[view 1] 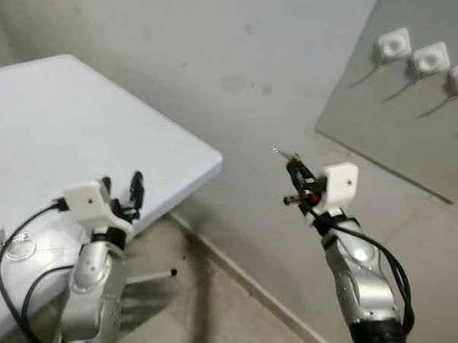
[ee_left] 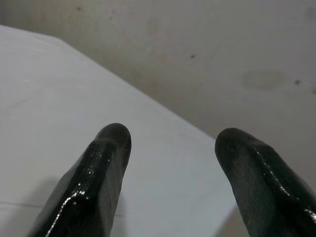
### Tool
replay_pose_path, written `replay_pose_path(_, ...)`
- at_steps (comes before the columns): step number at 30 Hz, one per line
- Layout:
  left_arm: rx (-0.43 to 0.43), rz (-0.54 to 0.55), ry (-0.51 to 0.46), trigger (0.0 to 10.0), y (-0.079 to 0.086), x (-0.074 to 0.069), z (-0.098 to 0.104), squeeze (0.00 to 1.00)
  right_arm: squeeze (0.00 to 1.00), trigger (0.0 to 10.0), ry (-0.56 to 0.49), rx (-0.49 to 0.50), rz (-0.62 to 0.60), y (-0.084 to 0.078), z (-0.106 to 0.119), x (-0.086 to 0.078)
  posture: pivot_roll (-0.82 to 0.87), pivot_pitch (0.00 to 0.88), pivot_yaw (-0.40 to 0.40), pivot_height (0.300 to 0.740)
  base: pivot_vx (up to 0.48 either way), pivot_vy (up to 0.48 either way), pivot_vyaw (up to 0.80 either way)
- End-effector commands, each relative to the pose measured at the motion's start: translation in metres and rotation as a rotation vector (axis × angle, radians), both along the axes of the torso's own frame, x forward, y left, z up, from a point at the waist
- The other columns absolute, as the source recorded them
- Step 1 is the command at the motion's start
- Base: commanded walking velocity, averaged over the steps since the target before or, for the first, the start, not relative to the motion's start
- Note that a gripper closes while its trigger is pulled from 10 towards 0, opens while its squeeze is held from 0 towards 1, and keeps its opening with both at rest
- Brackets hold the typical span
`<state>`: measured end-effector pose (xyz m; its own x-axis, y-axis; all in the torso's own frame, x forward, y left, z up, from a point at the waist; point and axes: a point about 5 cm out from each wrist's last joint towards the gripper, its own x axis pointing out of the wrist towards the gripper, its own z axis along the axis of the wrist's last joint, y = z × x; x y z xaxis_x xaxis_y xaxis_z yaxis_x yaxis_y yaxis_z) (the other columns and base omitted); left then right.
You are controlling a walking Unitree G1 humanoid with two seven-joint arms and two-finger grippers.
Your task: Hang keys on a hook
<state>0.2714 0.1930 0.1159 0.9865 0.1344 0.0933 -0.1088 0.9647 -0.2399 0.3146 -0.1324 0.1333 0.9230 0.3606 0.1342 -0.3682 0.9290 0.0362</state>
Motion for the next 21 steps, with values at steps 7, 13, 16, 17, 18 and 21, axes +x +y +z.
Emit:
replay_pose_path(7,0.004,0.016,0.022,10.0,-0.0005,0.0011,-0.0014,0.00,0.00,10.0,-0.038,0.002,-0.007,-0.0001,0.0091,0.0018,-0.02,0.041,-0.073,0.740,0.000,0.000,-0.63)
replay_pose_path(13,0.047,0.012,0.036,10.0,-0.0010,0.0024,-0.0015,0.00,0.00,10.0,-0.042,-0.005,-0.011,-0.0003,0.0095,0.0018,-0.02,0.044,-0.070,0.740,0.000,0.000,0.00)
replay_pose_path(16,0.047,0.010,0.033,10.0,-0.0010,0.0026,-0.0010,0.00,0.00,10.0,-0.048,-0.003,-0.013,-0.0004,0.0100,0.0018,-0.03,0.043,-0.066,0.740,0.000,0.000,0.00)
replay_pose_path(17,0.047,0.008,0.033,10.0,-0.0011,0.0027,-0.0009,0.00,0.00,10.0,-0.045,-0.002,-0.014,-0.0004,0.0098,0.0020,-0.03,0.043,-0.066,0.740,0.000,0.000,0.00)
replay_pose_path(18,0.046,0.008,0.034,10.0,-0.0010,0.0028,-0.0008,0.00,0.00,10.0,-0.041,0.000,-0.014,-0.0002,0.0094,0.0022,-0.03,0.043,-0.065,0.740,0.000,0.000,0.00)
replay_pose_path(21,0.038,0.000,0.026,10.0,-0.0018,0.0029,0.0003,0.00,0.00,10.0,-0.029,0.008,-0.019,-0.0004,0.0089,0.0028,-0.03,0.043,-0.063,0.740,0.000,0.000,0.00)
